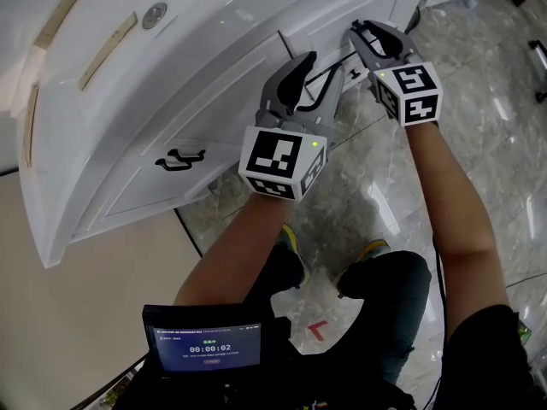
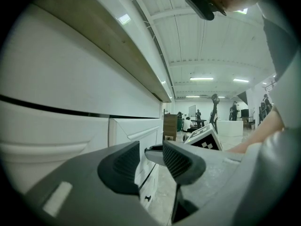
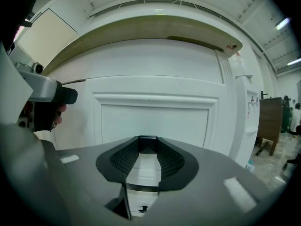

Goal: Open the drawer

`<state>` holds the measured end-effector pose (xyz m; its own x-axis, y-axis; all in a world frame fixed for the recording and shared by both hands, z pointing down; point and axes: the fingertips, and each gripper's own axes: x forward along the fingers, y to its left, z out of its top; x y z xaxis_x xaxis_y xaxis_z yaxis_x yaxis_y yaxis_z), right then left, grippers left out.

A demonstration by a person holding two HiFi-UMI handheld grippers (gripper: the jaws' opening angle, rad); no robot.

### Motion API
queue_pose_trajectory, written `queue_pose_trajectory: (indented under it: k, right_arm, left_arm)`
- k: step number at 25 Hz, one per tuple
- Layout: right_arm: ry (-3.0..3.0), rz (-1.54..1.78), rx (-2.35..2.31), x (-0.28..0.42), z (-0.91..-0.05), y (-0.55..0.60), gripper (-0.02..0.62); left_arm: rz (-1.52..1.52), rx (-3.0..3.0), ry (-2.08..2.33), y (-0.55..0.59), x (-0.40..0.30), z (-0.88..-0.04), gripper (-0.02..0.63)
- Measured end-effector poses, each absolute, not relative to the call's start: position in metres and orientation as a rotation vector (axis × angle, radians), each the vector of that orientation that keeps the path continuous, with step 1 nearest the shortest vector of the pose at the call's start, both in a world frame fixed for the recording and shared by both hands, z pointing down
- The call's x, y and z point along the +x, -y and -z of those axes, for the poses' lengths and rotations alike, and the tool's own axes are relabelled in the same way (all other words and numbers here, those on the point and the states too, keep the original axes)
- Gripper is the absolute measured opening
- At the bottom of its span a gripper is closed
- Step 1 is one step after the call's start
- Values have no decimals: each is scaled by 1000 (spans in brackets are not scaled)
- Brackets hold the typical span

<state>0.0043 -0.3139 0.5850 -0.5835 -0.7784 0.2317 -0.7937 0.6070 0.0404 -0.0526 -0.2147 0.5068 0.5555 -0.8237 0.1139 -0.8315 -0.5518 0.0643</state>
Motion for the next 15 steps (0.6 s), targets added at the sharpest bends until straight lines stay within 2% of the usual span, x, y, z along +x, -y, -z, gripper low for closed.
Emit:
queue_pose_trajectory:
  k: [15]
  right_arm:
    - [2576, -173, 1339, 23, -587, 284, 144]
  left_arm:
    - [-149, 2690, 1347, 179, -33, -499, 145]
